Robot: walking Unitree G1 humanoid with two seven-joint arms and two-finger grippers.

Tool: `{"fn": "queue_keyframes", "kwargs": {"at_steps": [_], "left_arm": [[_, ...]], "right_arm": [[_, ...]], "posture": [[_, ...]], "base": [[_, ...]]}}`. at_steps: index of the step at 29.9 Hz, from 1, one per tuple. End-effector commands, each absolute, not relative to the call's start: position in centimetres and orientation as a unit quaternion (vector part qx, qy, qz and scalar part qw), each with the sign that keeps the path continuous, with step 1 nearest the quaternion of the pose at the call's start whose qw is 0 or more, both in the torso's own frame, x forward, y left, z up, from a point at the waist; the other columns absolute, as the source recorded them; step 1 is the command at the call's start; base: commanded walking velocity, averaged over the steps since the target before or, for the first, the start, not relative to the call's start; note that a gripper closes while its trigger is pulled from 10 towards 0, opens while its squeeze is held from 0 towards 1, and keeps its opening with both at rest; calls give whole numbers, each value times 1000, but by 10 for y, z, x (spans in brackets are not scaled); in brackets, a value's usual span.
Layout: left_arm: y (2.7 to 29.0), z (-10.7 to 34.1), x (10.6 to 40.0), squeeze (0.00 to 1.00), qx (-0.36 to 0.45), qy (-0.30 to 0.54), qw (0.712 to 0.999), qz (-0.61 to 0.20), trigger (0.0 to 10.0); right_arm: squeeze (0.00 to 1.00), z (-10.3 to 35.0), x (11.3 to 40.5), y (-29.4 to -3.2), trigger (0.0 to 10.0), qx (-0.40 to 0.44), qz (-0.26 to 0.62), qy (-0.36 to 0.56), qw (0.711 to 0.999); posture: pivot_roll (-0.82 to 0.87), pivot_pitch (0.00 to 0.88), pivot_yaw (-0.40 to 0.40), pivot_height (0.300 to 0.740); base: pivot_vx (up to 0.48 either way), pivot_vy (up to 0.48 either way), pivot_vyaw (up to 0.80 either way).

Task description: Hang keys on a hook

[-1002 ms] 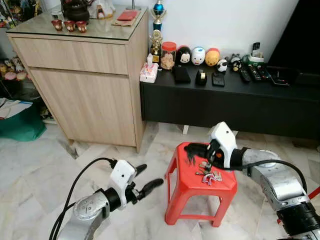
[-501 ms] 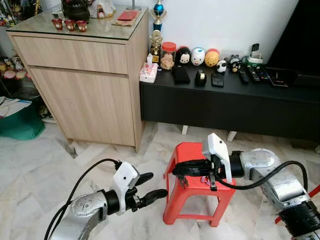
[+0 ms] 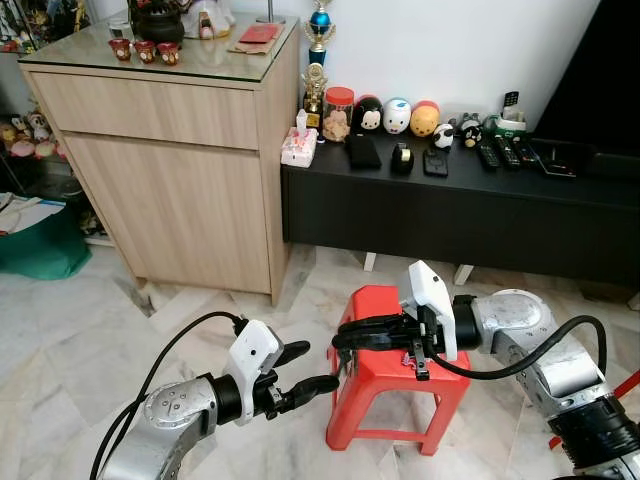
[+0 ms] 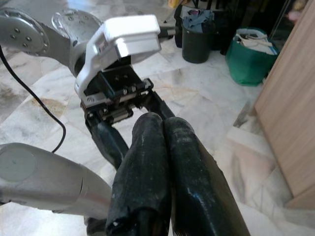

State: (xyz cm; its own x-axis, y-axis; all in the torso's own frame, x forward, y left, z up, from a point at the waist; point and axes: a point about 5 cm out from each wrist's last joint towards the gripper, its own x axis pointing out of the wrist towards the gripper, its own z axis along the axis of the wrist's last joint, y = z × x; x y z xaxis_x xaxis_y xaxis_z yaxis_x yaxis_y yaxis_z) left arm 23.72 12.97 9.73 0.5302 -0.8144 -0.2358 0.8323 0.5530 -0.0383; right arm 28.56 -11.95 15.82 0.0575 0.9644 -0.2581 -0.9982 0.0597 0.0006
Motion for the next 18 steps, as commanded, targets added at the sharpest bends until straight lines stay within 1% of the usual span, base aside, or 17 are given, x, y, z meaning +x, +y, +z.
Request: {"fn": "queue_keyframes", "kwargs": {"at_steps": [1, 18], "left_arm": [[129, 96, 238, 0, 46, 116, 870, -476, 10000], [129, 94, 235, 0, 42, 120, 866, -484, 10000]], "right_arm": [[0, 171, 286, -114, 10000, -104, 693, 67, 710], [0, 174, 288, -108, 10000, -107, 700, 58, 704]], "posture": [[40, 0, -80, 740], [44, 0, -83, 740]], "base": [[0, 0, 0], [0, 0, 0]]}}
